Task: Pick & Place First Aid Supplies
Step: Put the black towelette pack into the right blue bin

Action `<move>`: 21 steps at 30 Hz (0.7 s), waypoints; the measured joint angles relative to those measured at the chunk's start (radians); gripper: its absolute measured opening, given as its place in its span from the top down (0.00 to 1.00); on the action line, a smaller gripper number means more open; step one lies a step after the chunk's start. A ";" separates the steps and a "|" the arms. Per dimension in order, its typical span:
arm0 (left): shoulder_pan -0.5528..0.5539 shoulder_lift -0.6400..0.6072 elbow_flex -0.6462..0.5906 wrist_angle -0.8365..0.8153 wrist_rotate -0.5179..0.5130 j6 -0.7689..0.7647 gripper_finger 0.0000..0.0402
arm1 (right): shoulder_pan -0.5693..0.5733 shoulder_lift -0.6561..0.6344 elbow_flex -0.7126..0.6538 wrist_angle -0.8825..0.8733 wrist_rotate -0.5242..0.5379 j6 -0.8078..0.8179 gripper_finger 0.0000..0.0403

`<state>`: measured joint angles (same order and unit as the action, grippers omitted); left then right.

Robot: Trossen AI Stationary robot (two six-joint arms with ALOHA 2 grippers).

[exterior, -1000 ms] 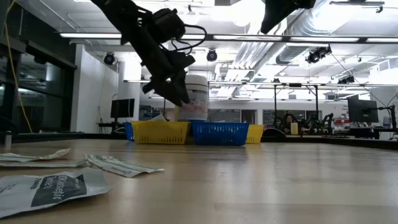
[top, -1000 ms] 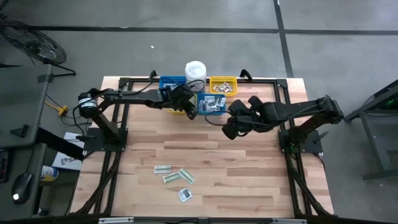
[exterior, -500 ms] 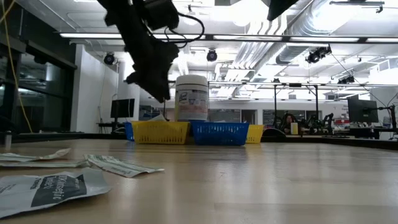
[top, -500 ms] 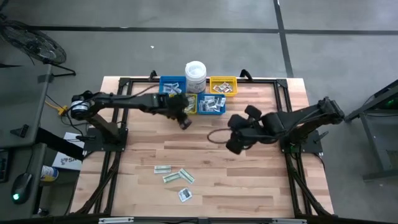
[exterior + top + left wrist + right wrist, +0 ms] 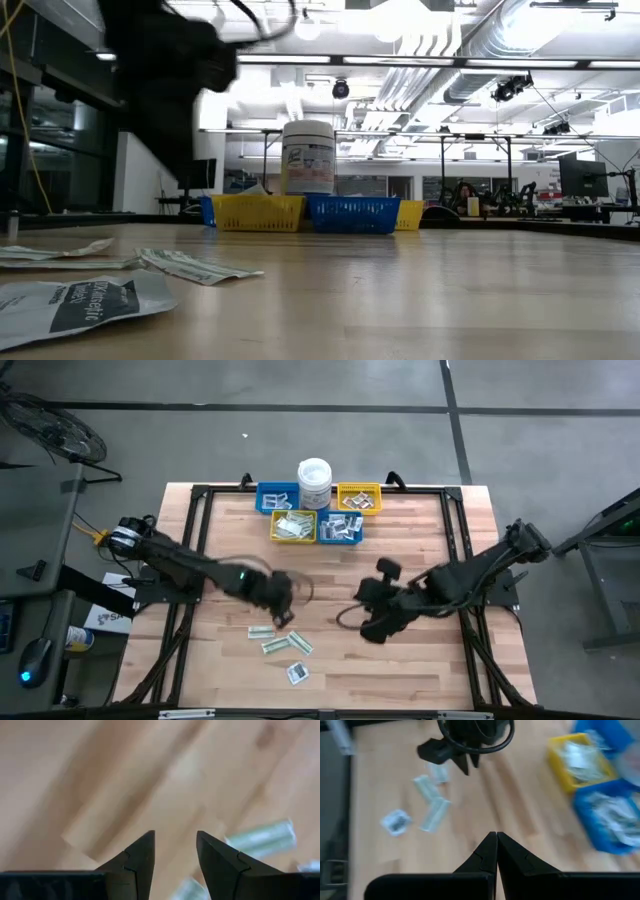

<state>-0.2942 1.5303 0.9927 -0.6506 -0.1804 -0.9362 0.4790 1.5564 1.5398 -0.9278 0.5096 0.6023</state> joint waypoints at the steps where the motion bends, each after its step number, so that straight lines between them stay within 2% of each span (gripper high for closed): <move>1: -0.041 0.000 -0.005 0.001 -0.011 -0.045 0.64 | 0.008 0.016 0.000 0.033 -0.015 -0.006 1.00; 5: -0.182 0.000 -0.016 0.033 -0.063 -0.198 0.64 | 0.035 0.103 0.000 0.184 -0.093 -0.009 1.00; 9: -0.273 0.000 -0.016 0.101 -0.113 -0.234 0.64 | 0.056 0.196 0.000 0.314 -0.128 0.015 1.00; 12: -0.312 0.011 -0.015 0.157 -0.137 -0.263 0.64 | 0.063 0.261 0.000 0.425 -0.133 0.072 1.00; 21: -0.390 0.101 -0.015 0.313 -0.122 -0.266 0.64 | 0.113 0.488 0.000 0.832 -0.093 0.183 1.00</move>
<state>-0.6841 1.6314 0.9777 -0.3373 -0.3024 -1.2022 0.5920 2.0440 1.5398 -0.0955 0.4164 0.7853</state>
